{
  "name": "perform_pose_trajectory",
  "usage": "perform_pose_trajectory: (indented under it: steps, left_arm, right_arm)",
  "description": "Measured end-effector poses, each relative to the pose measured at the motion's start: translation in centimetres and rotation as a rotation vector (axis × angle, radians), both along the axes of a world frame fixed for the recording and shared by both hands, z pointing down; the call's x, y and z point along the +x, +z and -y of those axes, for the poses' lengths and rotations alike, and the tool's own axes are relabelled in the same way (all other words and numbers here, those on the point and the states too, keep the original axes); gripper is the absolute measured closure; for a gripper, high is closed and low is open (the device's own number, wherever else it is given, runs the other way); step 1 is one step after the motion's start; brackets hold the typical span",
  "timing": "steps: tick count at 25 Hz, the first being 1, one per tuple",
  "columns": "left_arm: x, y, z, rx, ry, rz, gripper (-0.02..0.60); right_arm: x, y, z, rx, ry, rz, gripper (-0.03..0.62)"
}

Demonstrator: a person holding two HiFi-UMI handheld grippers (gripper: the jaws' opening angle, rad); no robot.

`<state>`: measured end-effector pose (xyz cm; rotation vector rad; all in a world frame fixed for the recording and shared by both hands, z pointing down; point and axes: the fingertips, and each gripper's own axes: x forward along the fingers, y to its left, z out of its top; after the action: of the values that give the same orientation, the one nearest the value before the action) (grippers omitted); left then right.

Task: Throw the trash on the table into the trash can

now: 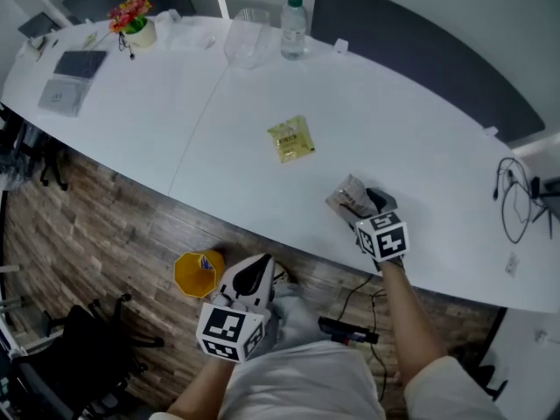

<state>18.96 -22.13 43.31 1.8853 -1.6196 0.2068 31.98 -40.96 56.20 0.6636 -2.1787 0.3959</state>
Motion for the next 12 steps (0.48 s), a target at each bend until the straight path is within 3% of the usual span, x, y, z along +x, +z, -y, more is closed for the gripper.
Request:
perform_pose_trajectory:
  steps: [9,11,12]
  left_arm:
    - [-1.0,0.3,-0.4,-0.010,-0.026,0.004,0.581]
    - [-1.2,0.4,-0.5,-0.011,-0.031,0.005,0.581]
    - [-1.3,0.4,-0.6,-0.011,-0.033,0.005,0.581]
  right_arm:
    - [-0.3,0.7,0.8,0.002,-0.002,-0.053,0.278]
    - [-0.5,0.6,0.8,0.002,-0.002,-0.053,0.311]
    - [-0.6,0.6,0.8,0.005,-0.002,-0.053,0.365]
